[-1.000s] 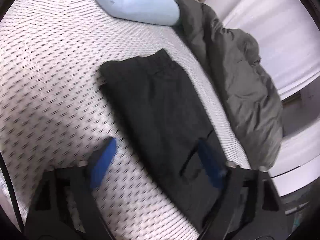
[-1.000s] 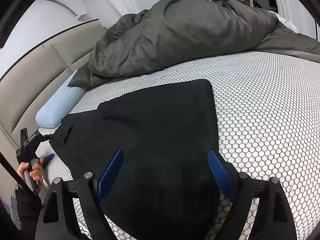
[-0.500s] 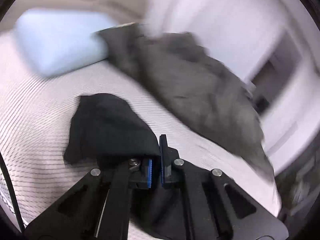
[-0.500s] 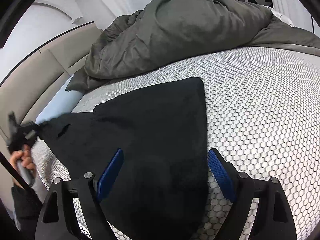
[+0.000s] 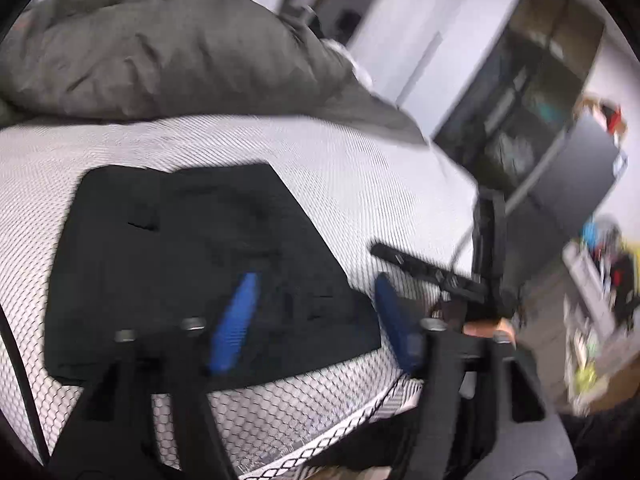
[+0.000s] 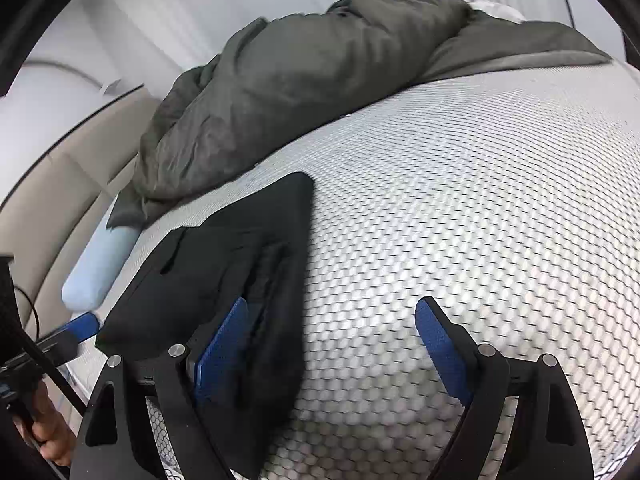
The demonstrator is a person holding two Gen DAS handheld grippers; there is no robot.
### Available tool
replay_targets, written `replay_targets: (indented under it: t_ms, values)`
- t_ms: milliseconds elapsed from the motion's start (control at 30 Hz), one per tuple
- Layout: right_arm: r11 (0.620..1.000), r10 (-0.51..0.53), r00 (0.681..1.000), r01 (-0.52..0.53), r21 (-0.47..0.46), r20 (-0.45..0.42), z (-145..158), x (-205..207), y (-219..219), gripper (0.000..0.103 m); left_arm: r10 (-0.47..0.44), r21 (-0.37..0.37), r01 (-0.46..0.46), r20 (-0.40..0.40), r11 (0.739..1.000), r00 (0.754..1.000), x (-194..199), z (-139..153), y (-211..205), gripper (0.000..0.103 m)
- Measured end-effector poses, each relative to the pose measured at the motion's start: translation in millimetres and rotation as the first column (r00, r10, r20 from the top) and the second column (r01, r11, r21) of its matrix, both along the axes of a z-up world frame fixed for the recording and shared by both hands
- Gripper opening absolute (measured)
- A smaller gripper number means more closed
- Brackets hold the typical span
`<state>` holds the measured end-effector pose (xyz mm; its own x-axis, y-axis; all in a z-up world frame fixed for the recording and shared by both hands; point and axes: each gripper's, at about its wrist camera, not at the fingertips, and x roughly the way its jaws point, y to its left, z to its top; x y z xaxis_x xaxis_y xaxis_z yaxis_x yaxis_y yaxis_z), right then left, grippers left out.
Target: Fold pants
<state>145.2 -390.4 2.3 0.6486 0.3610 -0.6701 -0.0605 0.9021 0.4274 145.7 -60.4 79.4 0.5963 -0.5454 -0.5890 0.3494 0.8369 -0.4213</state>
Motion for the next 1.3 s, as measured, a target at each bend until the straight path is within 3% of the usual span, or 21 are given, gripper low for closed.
replay_targets:
  t_ms: [133, 300, 400, 500, 600, 633, 767, 800, 900, 1000, 1133, 1233, 1300]
  values:
    - [0.999, 0.017, 1.000, -0.017, 0.032, 0.009, 3.4, -1.6, 2.2, 0.087, 0.178, -0.063, -0.179, -0.014, 0.982, 0.984, 18.0, -5.3, 62.0, 0.068]
    - [0.976, 0.194, 0.980, -0.197, 0.092, 0.044, 11.4, -5.7, 34.7, 0.086, 0.406, 0.029, -0.405, -0.061, 0.914, 0.912, 48.0, -33.9, 110.1, 0.069]
    - [0.935, 0.303, 0.950, -0.310, 0.171, 0.070, 15.1, -9.9, 52.2, 0.077, 0.456, 0.055, -0.453, -0.137, 0.890, 0.879, 59.3, -59.5, 129.6, 0.069]
    - [0.909, 0.365, 0.927, -0.375, 0.184, 0.085, 18.6, -10.5, 73.0, 0.073, 0.484, 0.121, -0.469, -0.177, 0.875, 0.857, 68.3, -78.6, 140.4, 0.069]
    - [0.925, 0.359, 0.933, -0.358, 0.125, 0.015, 9.0, -5.5, 90.4, 0.073, 0.479, 0.150, -0.458, -0.184, 0.876, 0.858, 73.7, -93.9, 140.1, 0.072]
    - [0.931, 0.351, 0.936, -0.345, 0.116, -0.030, 0.4, -0.7, 95.0, 0.068, 0.478, 0.161, -0.454, -0.184, 0.877, 0.859, 75.6, -98.0, 141.0, 0.073]
    - [0.946, 0.320, 0.942, -0.314, 0.077, -0.098, -15.8, 10.9, 105.3, 0.040, 0.471, 0.226, -0.433, -0.152, 0.873, 0.869, 80.4, -107.4, 137.8, 0.077]
    - [0.949, 0.313, 0.946, -0.307, 0.071, -0.085, -13.0, 10.7, 105.9, 0.022, 0.472, 0.231, -0.433, -0.149, 0.871, 0.869, 81.3, -107.7, 137.5, 0.077]
    - [0.945, 0.316, 0.948, -0.312, 0.096, -0.029, -2.0, 10.0, 98.1, 0.010, 0.470, 0.214, -0.435, -0.155, 0.875, 0.869, 77.2, -103.8, 139.5, 0.077]
    - [0.937, 0.334, 0.938, -0.341, 0.073, 0.095, 26.5, -5.8, 99.4, 0.008, 0.456, 0.200, -0.428, -0.130, 0.882, 0.880, 69.4, -95.3, 140.5, 0.077]
    - [0.930, 0.354, 0.914, -0.367, 0.033, 0.197, 57.8, -25.7, 97.1, 0.008, 0.449, 0.160, -0.434, -0.072, 0.887, 0.891, 48.2, -75.1, 132.3, 0.077]
    - [0.935, 0.346, 0.917, -0.355, 0.007, 0.199, 59.1, -29.5, 91.8, 0.007, 0.446, 0.121, -0.436, -0.068, 0.892, 0.893, 44.3, -73.0, 139.9, 0.077]
    - [0.942, 0.333, 0.932, -0.334, -0.016, 0.146, 45.2, -24.2, 93.2, 0.007, 0.450, 0.125, -0.440, -0.071, 0.889, 0.890, 47.1, -74.7, 141.7, 0.077]
